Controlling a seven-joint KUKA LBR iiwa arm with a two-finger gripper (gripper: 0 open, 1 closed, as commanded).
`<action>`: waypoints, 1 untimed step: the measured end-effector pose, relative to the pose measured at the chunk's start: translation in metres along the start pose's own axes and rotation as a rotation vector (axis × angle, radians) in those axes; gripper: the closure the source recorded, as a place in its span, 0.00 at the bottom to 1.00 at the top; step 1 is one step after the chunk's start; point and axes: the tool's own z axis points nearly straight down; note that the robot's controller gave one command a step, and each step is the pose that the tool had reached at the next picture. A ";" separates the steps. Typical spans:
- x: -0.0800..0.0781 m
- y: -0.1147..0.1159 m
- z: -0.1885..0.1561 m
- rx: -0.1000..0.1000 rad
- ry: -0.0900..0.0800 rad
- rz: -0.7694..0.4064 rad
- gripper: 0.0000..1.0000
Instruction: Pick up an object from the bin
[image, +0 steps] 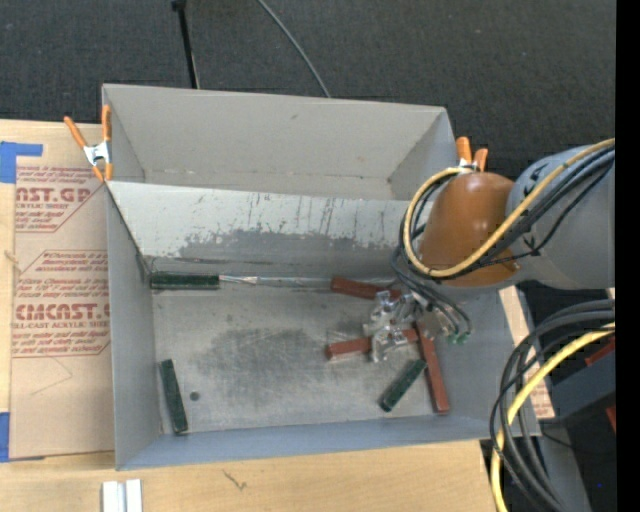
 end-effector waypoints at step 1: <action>0.004 0.030 -0.166 -0.001 0.009 0.022 1.00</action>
Offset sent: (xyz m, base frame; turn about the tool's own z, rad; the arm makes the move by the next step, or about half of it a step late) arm 0.0000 0.0000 0.0000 0.0000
